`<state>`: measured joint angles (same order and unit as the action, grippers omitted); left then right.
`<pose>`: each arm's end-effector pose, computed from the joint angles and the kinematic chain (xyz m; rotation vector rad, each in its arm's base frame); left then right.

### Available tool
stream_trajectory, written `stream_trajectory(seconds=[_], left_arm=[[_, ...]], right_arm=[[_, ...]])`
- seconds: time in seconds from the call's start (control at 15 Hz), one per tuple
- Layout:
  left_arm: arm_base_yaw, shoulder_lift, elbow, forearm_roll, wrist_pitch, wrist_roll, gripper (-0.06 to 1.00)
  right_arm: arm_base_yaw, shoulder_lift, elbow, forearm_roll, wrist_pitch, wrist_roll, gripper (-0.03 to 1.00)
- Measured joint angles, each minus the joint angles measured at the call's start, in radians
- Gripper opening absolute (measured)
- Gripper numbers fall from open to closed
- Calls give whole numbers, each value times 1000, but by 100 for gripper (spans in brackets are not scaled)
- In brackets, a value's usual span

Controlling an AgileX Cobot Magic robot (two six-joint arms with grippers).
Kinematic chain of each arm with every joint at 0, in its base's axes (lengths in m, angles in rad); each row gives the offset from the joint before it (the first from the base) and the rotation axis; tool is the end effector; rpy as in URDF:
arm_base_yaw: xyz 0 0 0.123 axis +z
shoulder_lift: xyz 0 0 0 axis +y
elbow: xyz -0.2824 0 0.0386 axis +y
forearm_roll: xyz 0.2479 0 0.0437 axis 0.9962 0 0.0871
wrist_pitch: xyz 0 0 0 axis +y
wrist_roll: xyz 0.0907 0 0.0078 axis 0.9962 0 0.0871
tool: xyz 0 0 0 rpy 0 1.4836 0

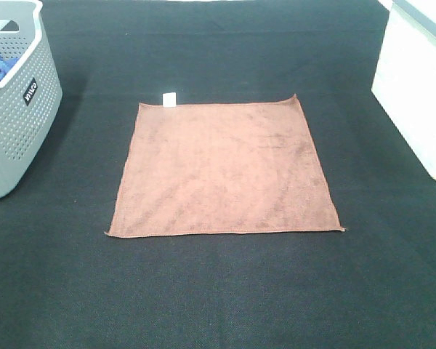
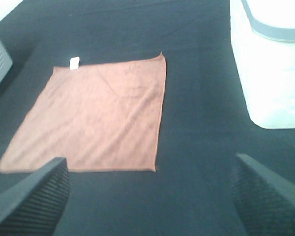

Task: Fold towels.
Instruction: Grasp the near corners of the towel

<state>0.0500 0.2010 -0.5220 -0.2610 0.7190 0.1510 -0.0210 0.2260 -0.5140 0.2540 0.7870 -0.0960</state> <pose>0.0390 -0.0136 0.3108 0.0275 1.8629 -0.1573 0.0417 0.0154 0.3016 -0.0129 1.9659 0.2179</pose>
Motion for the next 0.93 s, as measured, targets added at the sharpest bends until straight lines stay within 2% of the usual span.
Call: stream_trajectory(seconds=[0.07, 0.13, 0.2, 0.27, 0.4, 0.67, 0.8, 0.93], left_arm=[[0, 95, 0, -35, -96, 0, 57], [0, 158, -1, -71, -143, 0, 59], [0, 158, -1, -71, -143, 0, 59], [0, 264, -1, -143, -190, 0, 61], [0, 427, -1, -275, -209, 30, 61], [0, 768, -24, -564, -201, 286, 61], [1, 990, -82, -701, -148, 454, 61], [0, 1138, -135, -757, -119, 517, 61]], right_arm=[[0, 111, -7, 37, -72, 2, 83], [0, 187, -17, 57, -114, 2, 83], [0, 187, -17, 57, -114, 2, 83], [0, 321, -43, 68, -146, 3, 83], [0, 485, -98, 72, -164, 3, 82], [0, 811, -233, 87, -165, 3, 79], [0, 989, -316, 115, -133, -38, 79], [0, 1105, -368, 208, -97, -131, 79]])
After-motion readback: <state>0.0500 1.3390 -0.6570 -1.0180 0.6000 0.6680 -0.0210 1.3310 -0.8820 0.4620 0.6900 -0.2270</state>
